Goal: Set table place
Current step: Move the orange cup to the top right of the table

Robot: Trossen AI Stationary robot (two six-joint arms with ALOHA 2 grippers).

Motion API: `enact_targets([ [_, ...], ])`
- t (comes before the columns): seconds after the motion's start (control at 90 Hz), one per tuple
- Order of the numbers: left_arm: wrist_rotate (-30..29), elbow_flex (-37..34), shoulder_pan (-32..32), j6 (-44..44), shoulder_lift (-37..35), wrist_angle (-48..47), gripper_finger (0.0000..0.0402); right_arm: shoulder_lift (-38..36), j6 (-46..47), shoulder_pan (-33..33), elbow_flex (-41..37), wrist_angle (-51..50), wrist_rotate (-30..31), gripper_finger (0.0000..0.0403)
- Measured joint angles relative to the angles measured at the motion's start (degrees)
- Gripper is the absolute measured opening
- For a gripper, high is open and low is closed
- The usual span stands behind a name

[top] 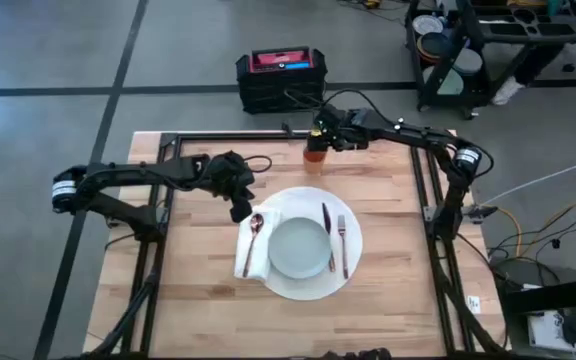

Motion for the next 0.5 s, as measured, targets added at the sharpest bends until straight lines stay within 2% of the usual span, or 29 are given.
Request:
enact_targets([
  [0.167,-0.05,0.00,0.00,2.60,0.00,-2.58,0.0000,2.94,0.28,0.07,-0.07,0.12,-3.32,0.0220],
  [0.356,-0.18,0.00,0.00,3.14,0.00,-3.07,0.0000,4.30,1.56,0.25,0.35,-1.01,-4.11,0.0230],
  [0.5,-2.43,0.00,0.00,4.32,0.00,-3.00,0.0000,4.24,3.20,-0.59,0.39,-5.07,-4.35,0.0196],
])
